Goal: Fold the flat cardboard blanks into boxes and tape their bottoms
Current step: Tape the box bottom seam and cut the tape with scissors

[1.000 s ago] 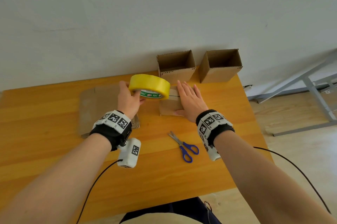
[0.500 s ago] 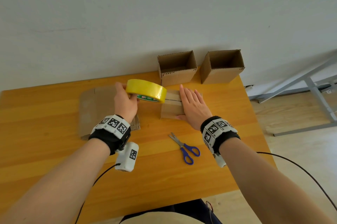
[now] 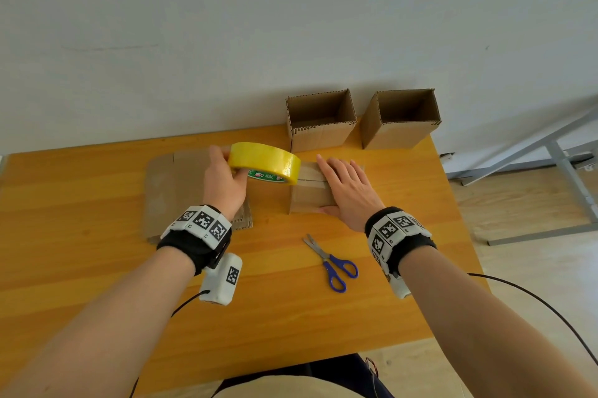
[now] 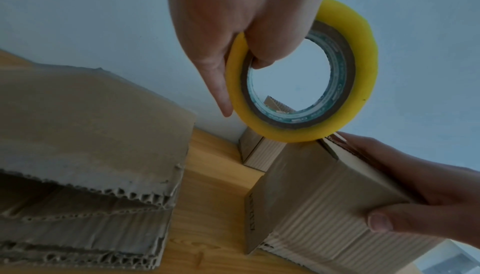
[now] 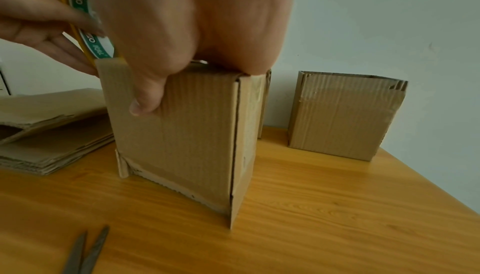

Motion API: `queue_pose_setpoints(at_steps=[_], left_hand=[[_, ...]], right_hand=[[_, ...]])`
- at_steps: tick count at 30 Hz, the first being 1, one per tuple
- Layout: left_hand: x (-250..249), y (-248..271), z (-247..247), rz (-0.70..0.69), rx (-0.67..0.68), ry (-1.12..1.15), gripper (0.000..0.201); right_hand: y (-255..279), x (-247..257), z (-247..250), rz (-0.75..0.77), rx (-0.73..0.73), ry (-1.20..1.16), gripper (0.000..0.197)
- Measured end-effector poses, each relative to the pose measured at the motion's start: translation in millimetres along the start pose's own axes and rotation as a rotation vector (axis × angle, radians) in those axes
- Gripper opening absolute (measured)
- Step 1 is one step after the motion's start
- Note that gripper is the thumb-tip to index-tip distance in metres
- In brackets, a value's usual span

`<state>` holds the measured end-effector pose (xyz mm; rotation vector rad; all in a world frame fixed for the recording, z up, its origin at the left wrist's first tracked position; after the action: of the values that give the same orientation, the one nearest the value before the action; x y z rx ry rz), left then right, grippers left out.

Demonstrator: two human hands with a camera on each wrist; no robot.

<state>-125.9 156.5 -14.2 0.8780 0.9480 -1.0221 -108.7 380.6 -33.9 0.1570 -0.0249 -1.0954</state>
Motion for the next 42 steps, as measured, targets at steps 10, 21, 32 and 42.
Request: queue_pose_setpoints(at_steps=[10,21,32,42], left_hand=[[-5,-3,12,-0.107,0.051,-0.083,0.05],[3,-8,4,-0.053,0.051,-0.148,0.038],[3,-9,4,-0.074,0.065,-0.14,0.037],[9,-10,-4,-0.044,0.09,-0.162,0.037]], right_hand=[[4,-11,-2,-0.022,-0.001,0.022,0.1],[0,-19,1,-0.09,0.032,-0.088,0.103],[-4,-17,-1,-0.136,0.069,-0.102,0.091],[-3,-13,-1,-0.106,0.095,-0.13,0.089]])
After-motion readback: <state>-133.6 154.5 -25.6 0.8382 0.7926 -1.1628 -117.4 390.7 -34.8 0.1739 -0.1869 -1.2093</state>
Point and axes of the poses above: each hand's wrist, its own y-axis away from the middle knuckle, its own z-axis out of the back of the hand, x = y × z, the point moved 10 cm from there along -y, towards the middle knuckle, and after that the axes turned 14 degrees about y, right-handed, at the moved point
